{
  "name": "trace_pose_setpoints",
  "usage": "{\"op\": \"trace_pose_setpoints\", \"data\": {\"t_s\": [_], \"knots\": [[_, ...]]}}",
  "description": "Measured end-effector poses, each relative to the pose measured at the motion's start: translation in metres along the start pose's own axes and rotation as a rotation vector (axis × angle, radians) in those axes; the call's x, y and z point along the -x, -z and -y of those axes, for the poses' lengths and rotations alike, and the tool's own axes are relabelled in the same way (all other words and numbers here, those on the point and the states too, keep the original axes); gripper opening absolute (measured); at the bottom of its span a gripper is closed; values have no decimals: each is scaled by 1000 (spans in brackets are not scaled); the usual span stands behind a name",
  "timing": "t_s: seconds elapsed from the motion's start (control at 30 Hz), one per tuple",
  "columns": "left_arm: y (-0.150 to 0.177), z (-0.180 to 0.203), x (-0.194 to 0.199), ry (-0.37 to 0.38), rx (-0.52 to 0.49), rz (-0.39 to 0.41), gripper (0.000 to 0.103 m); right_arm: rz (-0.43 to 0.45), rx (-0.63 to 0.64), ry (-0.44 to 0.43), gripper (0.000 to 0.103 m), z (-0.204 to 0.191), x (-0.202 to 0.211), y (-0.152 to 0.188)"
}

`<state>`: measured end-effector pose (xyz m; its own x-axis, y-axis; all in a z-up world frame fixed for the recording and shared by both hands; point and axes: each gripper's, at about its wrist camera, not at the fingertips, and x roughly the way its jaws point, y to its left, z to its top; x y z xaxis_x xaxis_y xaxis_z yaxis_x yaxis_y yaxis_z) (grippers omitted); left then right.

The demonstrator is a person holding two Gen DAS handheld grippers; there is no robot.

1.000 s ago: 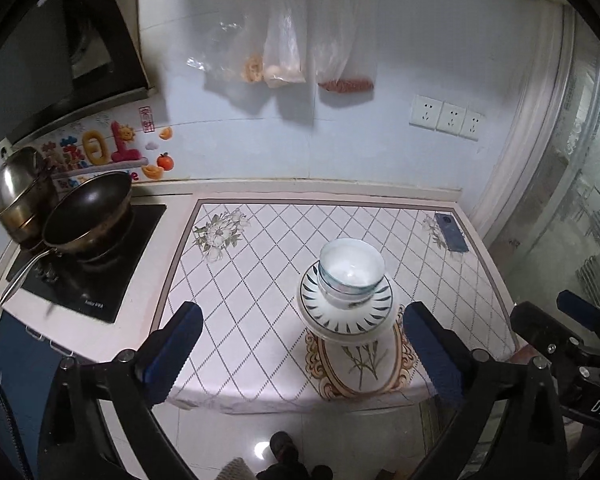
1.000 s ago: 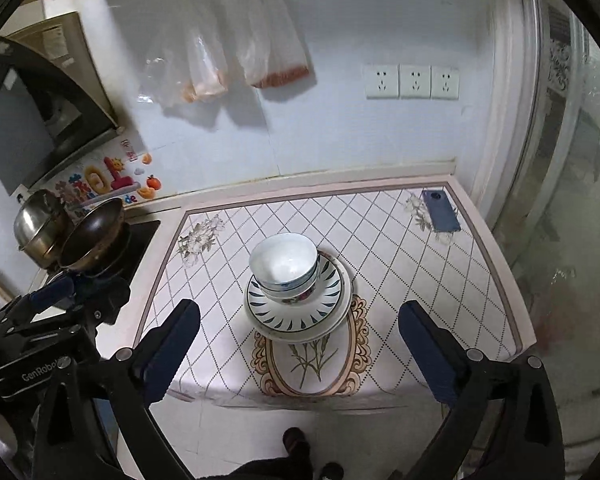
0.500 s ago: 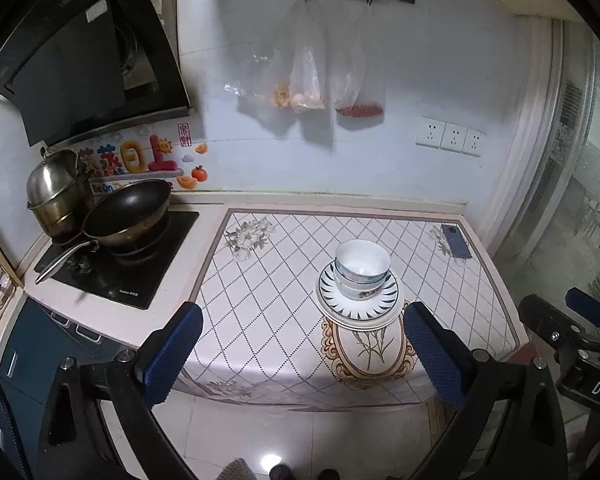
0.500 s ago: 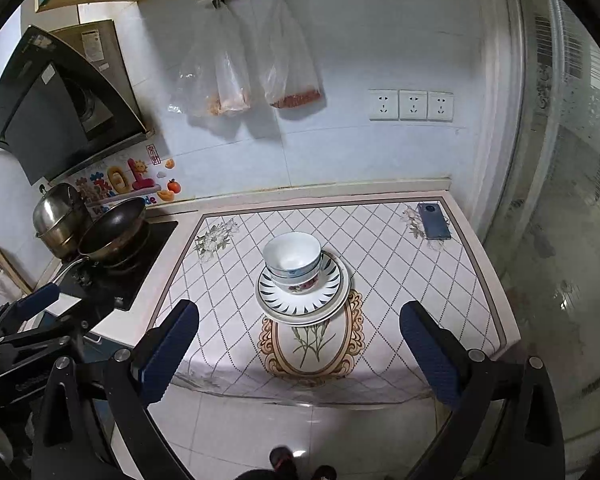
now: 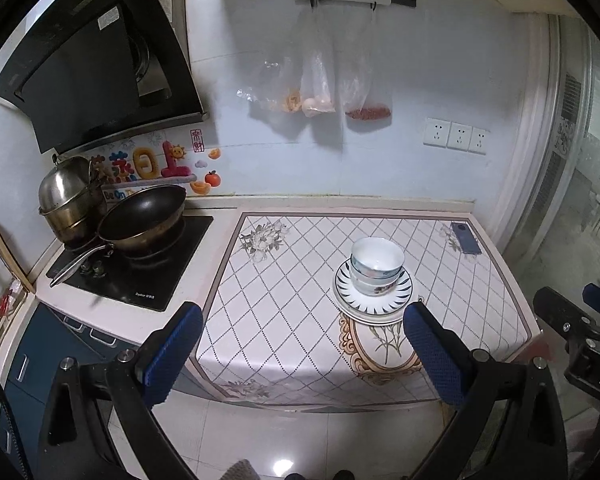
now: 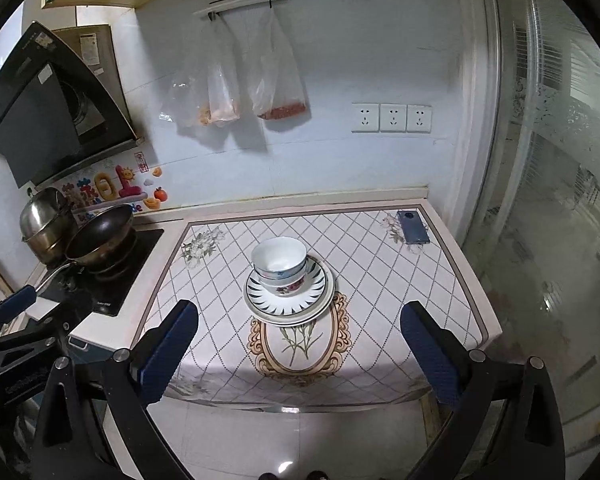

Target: Organize plates and bowls

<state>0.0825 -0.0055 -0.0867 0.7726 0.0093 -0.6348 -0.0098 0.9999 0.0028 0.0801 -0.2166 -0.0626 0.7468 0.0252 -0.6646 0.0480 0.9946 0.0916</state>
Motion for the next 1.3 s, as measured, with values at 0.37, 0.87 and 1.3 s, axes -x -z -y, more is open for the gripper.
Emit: {"op": "trace_pose_setpoints", "data": {"t_s": [0.37,0.87,1.3], "knots": [[2,-8,0,3,-7,1,103,1,-4,1,103,-7,-2,4],[-1,-8,-1,10,-5,4,103,5,-3,6,103,-12,-5,2],[-4,-9,-8,15,7,-9,103,2,-9,13,103,-11,-11,0]]}}
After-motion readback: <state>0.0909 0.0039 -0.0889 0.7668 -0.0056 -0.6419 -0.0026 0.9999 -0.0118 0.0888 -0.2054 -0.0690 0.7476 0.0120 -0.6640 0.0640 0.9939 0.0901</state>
